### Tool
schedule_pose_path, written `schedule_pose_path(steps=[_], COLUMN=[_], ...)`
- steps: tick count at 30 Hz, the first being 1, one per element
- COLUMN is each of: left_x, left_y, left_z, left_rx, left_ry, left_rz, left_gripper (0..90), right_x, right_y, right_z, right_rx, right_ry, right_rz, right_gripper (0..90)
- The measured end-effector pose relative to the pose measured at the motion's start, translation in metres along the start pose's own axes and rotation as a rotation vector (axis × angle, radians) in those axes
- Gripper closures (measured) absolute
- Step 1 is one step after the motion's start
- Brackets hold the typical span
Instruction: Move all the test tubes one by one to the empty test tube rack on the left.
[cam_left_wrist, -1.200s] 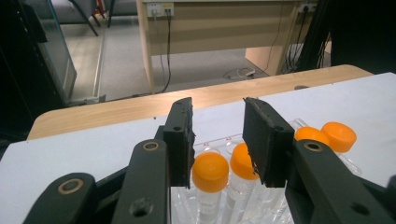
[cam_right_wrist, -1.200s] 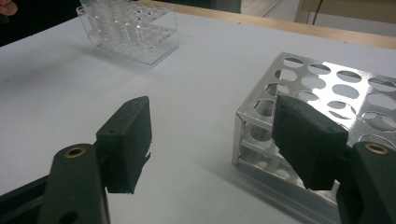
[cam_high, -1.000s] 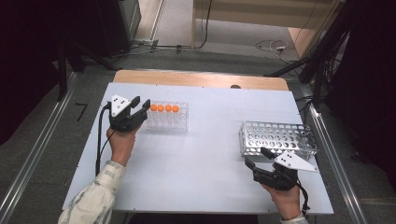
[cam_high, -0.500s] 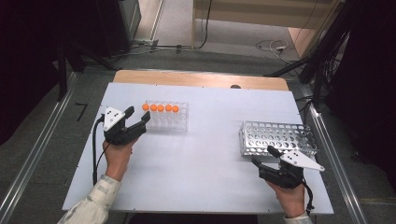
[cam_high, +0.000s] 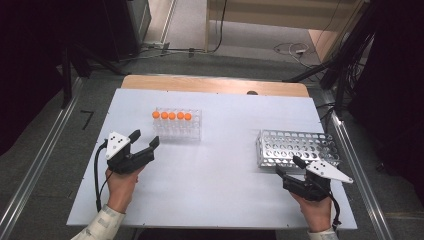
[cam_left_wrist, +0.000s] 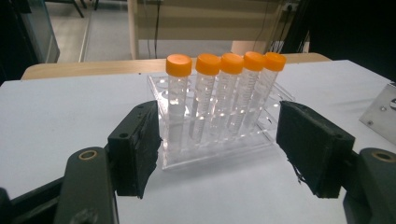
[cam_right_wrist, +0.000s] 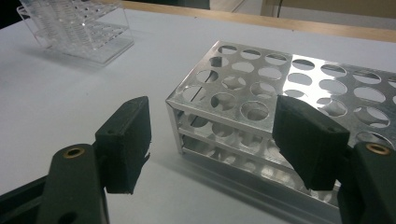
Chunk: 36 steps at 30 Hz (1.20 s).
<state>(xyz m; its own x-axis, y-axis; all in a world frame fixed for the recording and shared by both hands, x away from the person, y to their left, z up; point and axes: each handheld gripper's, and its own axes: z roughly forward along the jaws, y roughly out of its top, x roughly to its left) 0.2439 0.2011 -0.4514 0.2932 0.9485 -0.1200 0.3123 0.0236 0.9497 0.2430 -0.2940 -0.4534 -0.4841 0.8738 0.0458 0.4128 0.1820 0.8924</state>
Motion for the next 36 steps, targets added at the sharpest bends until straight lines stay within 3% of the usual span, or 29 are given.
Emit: schedule_pose_path(steps=[20, 36], left_x=[0.003, 0.028], left_y=[-0.036, -0.051], left_z=[-0.044, -0.065], left_rx=[0.051, 0.07], left_ry=[0.035, 0.129], left_rz=[0.042, 0.01], left_gripper=[25.3, 24.3], right_x=[-0.022, -0.045], right_y=[-0.014, -0.032], right_z=[-0.017, -0.034], right_rx=[0.004, 0.015], right_ry=[-0.072, -0.145], right_rz=[0.033, 0.088], right_gripper=[25.6, 24.4])
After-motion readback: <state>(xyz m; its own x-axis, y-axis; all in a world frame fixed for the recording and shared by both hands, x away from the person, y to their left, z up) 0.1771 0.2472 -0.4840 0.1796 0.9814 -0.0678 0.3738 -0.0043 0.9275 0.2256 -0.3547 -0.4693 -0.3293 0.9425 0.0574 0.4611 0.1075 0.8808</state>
